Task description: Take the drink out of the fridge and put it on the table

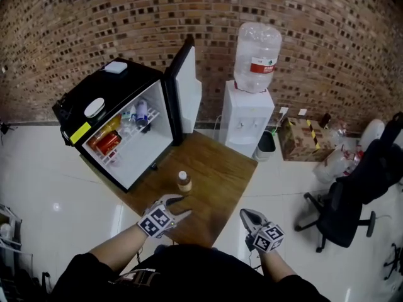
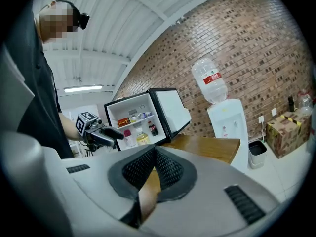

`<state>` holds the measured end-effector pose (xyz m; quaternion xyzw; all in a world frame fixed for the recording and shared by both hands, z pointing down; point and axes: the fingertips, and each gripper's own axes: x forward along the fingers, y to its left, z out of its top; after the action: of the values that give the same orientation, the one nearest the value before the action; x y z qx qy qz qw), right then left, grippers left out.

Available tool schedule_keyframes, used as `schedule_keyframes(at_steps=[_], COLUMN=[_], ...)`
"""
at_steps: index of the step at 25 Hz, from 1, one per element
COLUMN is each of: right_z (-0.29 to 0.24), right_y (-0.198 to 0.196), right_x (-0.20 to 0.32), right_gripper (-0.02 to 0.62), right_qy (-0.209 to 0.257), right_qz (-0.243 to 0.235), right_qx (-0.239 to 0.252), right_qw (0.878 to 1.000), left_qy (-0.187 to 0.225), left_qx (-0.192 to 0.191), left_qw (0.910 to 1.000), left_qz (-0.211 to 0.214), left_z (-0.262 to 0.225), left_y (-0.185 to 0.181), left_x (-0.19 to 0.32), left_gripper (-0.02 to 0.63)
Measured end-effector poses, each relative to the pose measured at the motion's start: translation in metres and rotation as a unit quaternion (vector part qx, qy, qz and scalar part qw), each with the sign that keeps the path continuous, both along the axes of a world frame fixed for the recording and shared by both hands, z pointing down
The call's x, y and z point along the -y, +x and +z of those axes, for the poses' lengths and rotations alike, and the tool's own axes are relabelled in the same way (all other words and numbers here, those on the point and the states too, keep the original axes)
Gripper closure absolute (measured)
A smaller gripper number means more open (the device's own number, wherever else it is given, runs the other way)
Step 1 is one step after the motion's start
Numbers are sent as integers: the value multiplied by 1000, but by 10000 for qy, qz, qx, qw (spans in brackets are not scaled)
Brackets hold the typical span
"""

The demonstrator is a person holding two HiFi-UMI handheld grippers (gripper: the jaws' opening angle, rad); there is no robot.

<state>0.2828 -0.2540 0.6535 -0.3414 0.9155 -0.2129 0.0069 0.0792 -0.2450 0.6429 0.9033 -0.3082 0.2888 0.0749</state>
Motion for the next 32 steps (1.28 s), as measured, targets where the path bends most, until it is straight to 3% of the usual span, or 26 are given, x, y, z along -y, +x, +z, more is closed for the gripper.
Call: schedule_keyframes(at_steps=[2, 5, 10, 13, 17, 21, 26, 32], right_z=[-11, -20, -39, -53, -73, -83, -90, -81], right_y=[-17, -58, -131, -175, -211, -224, -220, -203], right_x=[-15, -46, -107, -140, -181, -200, -218, -255], right_gripper=[575, 575, 575, 575, 575, 575, 577, 577], right_qy=[45, 81, 139, 123, 200, 322, 547, 602], right_qz=[45, 127, 412, 425, 177, -35, -399, -1017], right_qx=[-7, -101, -246, -240, -337, -357, -293, -190], right_qw=[10000, 9998, 9987, 9987, 9991, 9988, 9973, 9928], left_qy=[-21, 81, -200, -364, -271, -31, 167, 199], left_qx=[-992, -1890, -2633, -2752, -2847, -3083, -3094, -3072], left_qw=[9944, 9802, 9640, 9605, 9581, 9496, 9437, 9366], left_qz=[-356, -580, -314, -221, -172, -562, -1158, -1673], left_z=[-28, -53, -62, -67, -82, -96, -96, -94], left_y=[-41, -108, -197, -242, -277, -301, -304, -270], left_x=[-14, -39, -102, -132, -171, -195, -240, -294], left_gripper=[450, 604, 604, 604, 604, 604, 604, 604])
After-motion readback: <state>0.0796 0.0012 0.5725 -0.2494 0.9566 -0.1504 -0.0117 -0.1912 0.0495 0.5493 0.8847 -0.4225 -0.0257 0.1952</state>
